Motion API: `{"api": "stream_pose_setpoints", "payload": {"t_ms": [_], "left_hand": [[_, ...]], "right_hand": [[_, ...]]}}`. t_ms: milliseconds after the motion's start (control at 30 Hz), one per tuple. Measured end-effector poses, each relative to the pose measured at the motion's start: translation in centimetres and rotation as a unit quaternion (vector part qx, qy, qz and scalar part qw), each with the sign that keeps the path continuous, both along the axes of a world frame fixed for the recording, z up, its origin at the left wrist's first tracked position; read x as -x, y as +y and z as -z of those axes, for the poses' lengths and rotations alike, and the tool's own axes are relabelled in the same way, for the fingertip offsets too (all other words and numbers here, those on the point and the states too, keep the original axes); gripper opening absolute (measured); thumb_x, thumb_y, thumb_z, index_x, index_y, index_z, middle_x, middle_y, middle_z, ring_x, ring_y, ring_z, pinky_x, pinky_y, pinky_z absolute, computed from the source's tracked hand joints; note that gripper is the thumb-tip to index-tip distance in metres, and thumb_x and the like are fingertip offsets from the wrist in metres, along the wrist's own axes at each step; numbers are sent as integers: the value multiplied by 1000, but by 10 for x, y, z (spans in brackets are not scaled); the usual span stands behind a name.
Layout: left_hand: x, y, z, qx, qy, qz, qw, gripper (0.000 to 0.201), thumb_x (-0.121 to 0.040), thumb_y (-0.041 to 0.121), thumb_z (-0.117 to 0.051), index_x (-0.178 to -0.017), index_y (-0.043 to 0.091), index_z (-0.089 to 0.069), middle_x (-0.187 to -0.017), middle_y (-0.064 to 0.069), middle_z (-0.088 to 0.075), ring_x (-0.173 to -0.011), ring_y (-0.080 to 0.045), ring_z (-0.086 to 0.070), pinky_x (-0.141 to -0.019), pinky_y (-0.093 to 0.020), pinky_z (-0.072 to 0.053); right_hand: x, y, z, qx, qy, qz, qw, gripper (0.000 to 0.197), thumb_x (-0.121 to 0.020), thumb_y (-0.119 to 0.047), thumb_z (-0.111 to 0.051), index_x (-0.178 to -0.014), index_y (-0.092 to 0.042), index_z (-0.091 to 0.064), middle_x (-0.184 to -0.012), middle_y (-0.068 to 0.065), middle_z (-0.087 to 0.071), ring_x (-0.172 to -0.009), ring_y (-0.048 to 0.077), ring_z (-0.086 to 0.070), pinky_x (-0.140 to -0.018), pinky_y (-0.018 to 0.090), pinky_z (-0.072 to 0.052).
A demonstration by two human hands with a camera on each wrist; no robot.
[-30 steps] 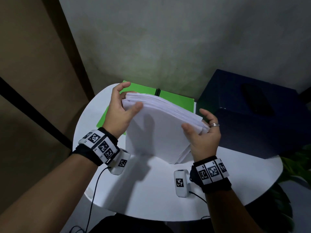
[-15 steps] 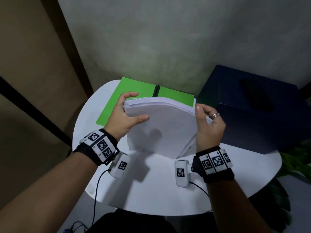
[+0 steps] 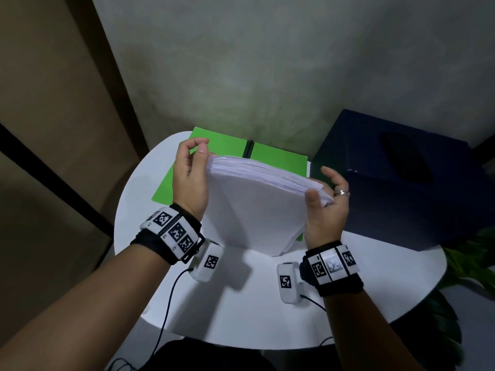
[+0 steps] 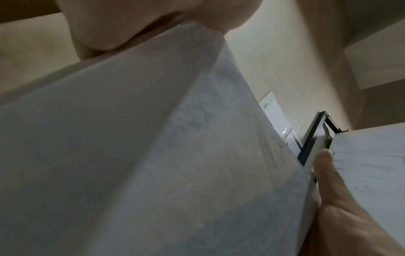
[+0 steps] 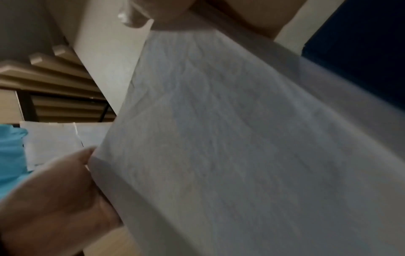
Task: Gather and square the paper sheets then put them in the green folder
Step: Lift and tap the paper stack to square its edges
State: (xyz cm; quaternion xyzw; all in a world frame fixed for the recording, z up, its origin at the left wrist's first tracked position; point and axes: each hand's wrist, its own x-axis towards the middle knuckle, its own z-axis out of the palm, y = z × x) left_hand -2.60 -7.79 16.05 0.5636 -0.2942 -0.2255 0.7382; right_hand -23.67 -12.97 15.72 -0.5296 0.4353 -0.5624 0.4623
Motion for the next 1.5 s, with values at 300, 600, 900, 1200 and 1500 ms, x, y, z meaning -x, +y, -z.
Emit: {"api": "stream_pose_setpoints", "payload": {"t_ms": [300,600,900,1200,1500], "left_hand": [[-16,8,16,-51,-75,127,988,24,-76,18,-81,-96,19,-68,-85,14,-75,-81,-4,-68,-76,-24,-54],[-8,15,20,-21,-52,104,993,49,-81,57,-59,-106,14,-60,-98,6,-60,-88,-9,-55,-80,-26,-42],[-13,9,32,-78,-72,128,986,45,-80,32,-76,-117,13,-60,-102,12,-72,-94,-2,-67,-84,-24,-51],[-14,9,30,-35,-23,186,982,82,-41,60,-91,-105,21,-56,-96,3,-67,-86,-9,-66,-79,-25,-55],[-18,6,29,-72,-24,205,976,73,-49,35,-94,-110,12,-61,-97,4,-73,-89,-7,-69,-79,-23,-55]], "right_hand": [[9,0,-1,-42,13,-21,999,20,-73,-6,-81,-89,-16,-73,-85,-6,-77,-86,16,-73,-85,40,-58],[-3,-2,-16,32,-4,49,998,3,-88,-4,-67,-91,-4,-68,-67,-25,-68,-66,-9,-62,-67,8,-46],[10,-4,1,-15,59,-36,997,49,-65,-23,-90,-107,-27,-66,-105,4,-72,-102,25,-68,-93,49,-55],[10,-4,-12,-11,32,-50,998,47,-59,-11,-90,-98,-24,-66,-92,-1,-70,-81,9,-69,-71,25,-57],[5,-13,-13,-9,59,-29,998,44,-62,-46,-86,-101,-35,-68,-113,13,-68,-109,36,-63,-96,58,-49]]}}
